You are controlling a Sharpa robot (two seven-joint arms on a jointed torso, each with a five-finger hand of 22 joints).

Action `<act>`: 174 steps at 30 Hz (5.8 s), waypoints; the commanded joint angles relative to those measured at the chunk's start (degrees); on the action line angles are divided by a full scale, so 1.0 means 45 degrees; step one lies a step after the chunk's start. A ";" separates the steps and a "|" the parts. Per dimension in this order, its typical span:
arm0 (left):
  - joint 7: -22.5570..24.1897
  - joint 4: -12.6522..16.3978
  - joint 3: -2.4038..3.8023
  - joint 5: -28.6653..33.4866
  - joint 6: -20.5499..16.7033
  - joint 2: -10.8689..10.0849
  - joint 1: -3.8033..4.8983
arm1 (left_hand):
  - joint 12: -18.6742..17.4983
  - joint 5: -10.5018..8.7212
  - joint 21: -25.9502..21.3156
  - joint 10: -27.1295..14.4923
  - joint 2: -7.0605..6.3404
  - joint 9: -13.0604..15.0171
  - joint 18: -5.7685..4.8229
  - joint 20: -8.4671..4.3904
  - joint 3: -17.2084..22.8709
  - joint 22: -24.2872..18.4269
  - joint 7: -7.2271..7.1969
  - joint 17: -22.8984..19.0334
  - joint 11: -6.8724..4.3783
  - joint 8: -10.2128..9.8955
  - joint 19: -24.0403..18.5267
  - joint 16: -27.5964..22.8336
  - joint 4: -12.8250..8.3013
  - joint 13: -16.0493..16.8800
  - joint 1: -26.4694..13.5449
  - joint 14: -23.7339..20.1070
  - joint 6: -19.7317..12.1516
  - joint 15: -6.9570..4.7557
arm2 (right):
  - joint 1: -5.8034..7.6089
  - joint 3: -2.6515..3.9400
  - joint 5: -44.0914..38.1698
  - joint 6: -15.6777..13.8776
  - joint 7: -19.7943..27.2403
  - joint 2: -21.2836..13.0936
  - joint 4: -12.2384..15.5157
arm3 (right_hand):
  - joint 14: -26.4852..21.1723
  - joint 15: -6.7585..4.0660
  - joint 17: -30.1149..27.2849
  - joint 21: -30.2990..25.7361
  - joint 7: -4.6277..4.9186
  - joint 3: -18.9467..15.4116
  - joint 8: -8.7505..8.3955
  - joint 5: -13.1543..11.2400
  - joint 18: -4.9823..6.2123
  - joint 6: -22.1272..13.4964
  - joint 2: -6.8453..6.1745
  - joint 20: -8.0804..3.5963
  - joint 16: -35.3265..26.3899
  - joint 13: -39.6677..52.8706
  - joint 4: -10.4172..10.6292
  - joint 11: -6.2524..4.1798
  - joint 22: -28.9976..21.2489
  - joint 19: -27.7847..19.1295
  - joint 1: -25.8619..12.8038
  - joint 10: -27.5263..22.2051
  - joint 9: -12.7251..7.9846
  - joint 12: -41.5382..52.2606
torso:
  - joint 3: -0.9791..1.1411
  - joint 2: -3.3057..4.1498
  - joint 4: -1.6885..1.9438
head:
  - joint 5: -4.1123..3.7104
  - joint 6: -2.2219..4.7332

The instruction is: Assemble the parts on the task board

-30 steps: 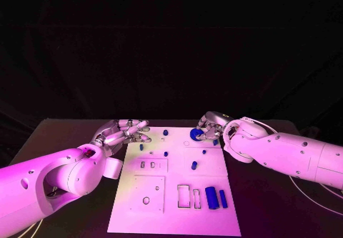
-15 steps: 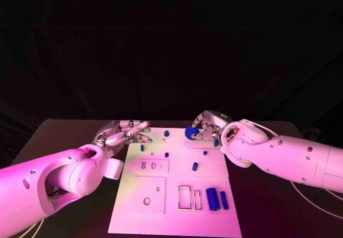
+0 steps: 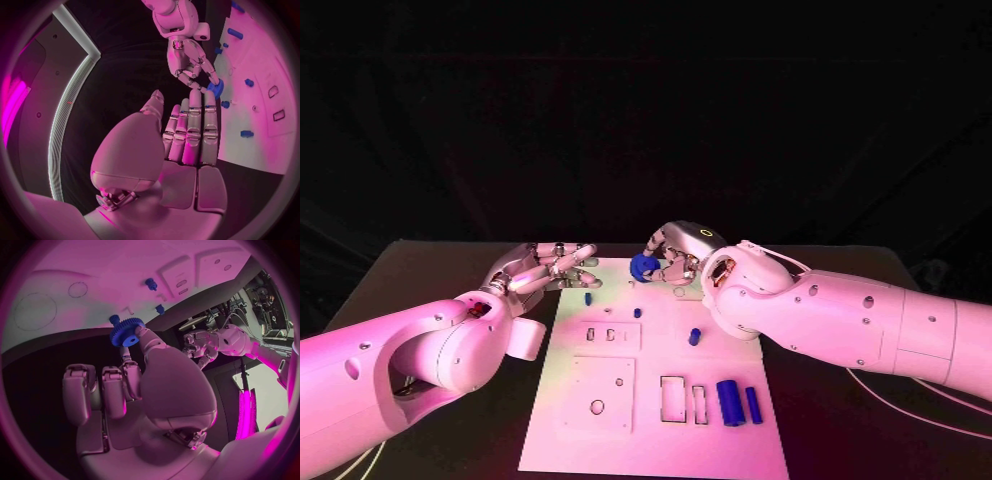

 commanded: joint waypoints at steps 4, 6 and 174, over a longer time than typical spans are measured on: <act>0.0117 -0.0010 0.0013 -0.0042 0.0153 0.0056 0.0031 | -0.0087 -0.0033 -0.0074 -0.0118 0.0065 -0.0017 0.0138 0.0050 -0.0056 -0.0021 -0.0015 0.0019 -0.0005 -0.0041 -0.0066 0.0077 0.0015 0.0015 -0.0067 -0.0082 -0.0070 -0.0034 | -0.0191 -0.0042 -0.0579 0.0085 -0.0235 0.0543 -0.0477 | 0.1240 -0.0102 0.2957 0.0048 -0.0214 0.0107 -0.0034 0.0088 -0.0205 0.0268 0.0019 -0.0092 0.0039 0.0845 -0.0023 0.0025 0.1939 0.0403 -0.0102 0.0060 0.0098 0.0038 | 0.0006 0.0005 -0.0018 | 0.0085 -0.0027; 0.0114 -0.0003 0.0013 -0.0026 0.0151 0.0075 0.0036 | -0.0087 -0.0033 -0.0074 -0.0118 0.0065 -0.0017 0.0138 0.0050 -0.0056 -0.0021 -0.0015 0.0019 -0.0005 -0.0041 -0.0066 0.0077 0.0015 0.0015 -0.0067 -0.0082 -0.0070 -0.0034 | -0.0232 -0.0053 -0.0627 0.0151 -0.0256 0.0648 -0.0584 | 0.1241 -0.0100 0.2960 0.0054 -0.0209 0.0135 -0.0055 0.0116 -0.0207 0.0265 0.0015 -0.0092 0.0040 0.0853 -0.0020 0.0028 0.1948 0.0408 -0.0112 0.0063 0.0092 0.0042 | 0.0003 0.0005 -0.0005 | 0.0089 -0.0029; -0.0060 -0.0484 0.0004 0.0009 0.0221 0.0478 0.0147 | -0.0130 -0.0033 -0.0096 -0.0144 0.0165 -0.0009 0.0145 0.0071 -0.0042 -0.0047 -0.0002 0.0094 0.0006 -0.0085 -0.0096 0.0122 -0.0096 0.0051 0.0056 -0.0163 -0.0089 -0.0025 | -0.0820 -0.0126 0.3476 0.2058 0.3656 -0.3388 -0.1043 | 0.1252 0.0239 0.3046 -0.0827 0.0189 -0.0105 -0.1789 -0.0749 0.0002 0.0093 -0.0211 0.0228 0.0060 0.0224 0.0015 0.0403 0.1393 -0.0111 0.0230 -0.0738 -0.0049 -0.0677 | 0.0293 -0.0262 -0.0495 | 0.0276 -0.0301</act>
